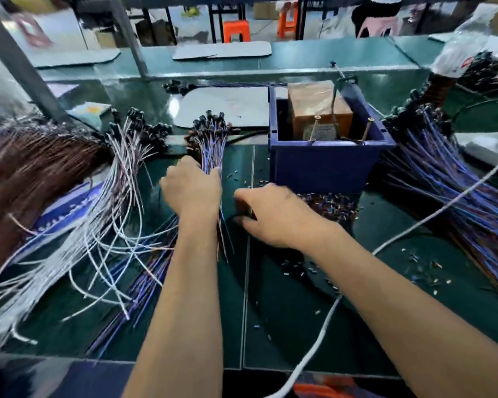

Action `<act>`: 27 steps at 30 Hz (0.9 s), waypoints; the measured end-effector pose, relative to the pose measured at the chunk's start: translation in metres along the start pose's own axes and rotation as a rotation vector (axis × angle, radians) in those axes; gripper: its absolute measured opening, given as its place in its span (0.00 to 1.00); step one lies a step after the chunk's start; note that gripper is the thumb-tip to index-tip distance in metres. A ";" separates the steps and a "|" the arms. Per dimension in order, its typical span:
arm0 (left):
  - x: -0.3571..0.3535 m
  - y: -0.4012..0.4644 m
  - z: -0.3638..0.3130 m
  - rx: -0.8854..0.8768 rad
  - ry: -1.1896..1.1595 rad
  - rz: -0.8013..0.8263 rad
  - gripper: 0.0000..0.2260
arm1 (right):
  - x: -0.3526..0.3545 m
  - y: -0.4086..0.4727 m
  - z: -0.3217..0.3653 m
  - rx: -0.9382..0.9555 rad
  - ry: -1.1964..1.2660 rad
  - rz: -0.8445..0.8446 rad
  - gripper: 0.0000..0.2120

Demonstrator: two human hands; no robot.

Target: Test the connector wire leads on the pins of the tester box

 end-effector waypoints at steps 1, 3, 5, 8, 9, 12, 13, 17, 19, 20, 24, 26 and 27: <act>0.000 0.001 -0.001 -0.013 -0.029 -0.006 0.18 | 0.000 0.004 -0.002 0.016 0.016 0.015 0.09; 0.003 -0.001 -0.003 -0.015 -0.110 -0.048 0.12 | -0.001 0.006 -0.006 0.029 0.043 0.019 0.08; 0.010 -0.005 -0.006 -0.017 -0.168 -0.124 0.09 | -0.003 0.004 -0.009 0.031 0.071 0.004 0.09; 0.019 -0.009 -0.012 -0.047 -0.209 -0.242 0.10 | -0.007 0.000 -0.012 0.027 0.124 -0.024 0.08; 0.021 -0.010 -0.013 -0.062 -0.210 -0.263 0.11 | -0.008 -0.001 -0.013 0.025 0.140 -0.033 0.08; 0.023 -0.013 -0.014 -0.087 -0.200 -0.304 0.12 | -0.008 -0.004 -0.015 0.017 0.175 -0.038 0.09; 0.024 -0.014 -0.014 -0.090 -0.205 -0.314 0.12 | -0.008 -0.005 -0.016 0.016 0.188 -0.038 0.09; 0.028 -0.020 -0.021 -0.131 -0.362 -0.380 0.10 | -0.009 -0.006 -0.018 0.016 0.228 -0.025 0.09; 0.033 -0.025 -0.030 -0.212 -0.542 -0.444 0.09 | -0.011 -0.007 -0.019 0.007 0.256 -0.005 0.08; 0.035 -0.027 -0.034 -0.251 -0.621 -0.479 0.09 | -0.011 -0.007 -0.018 0.009 0.263 0.002 0.08; 0.019 -0.036 -0.045 -0.138 -1.230 -0.322 0.11 | -0.005 -0.011 -0.015 0.004 0.248 -0.030 0.07; 0.005 -0.039 -0.053 0.046 -1.642 -0.005 0.14 | -0.002 -0.013 -0.012 -0.017 0.396 -0.084 0.07; 0.000 -0.039 -0.057 0.123 -1.760 0.177 0.13 | -0.003 -0.014 -0.011 -0.035 0.532 -0.111 0.07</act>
Point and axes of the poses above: each hand's wrist, its own y-axis towards the middle knuckle, its own x-axis out of the back of the hand, z = x × y, the point moved 5 cm from there along y, towards the middle knuckle, and after that the axes turned 14 degrees about -y, right-handed, at the moved point
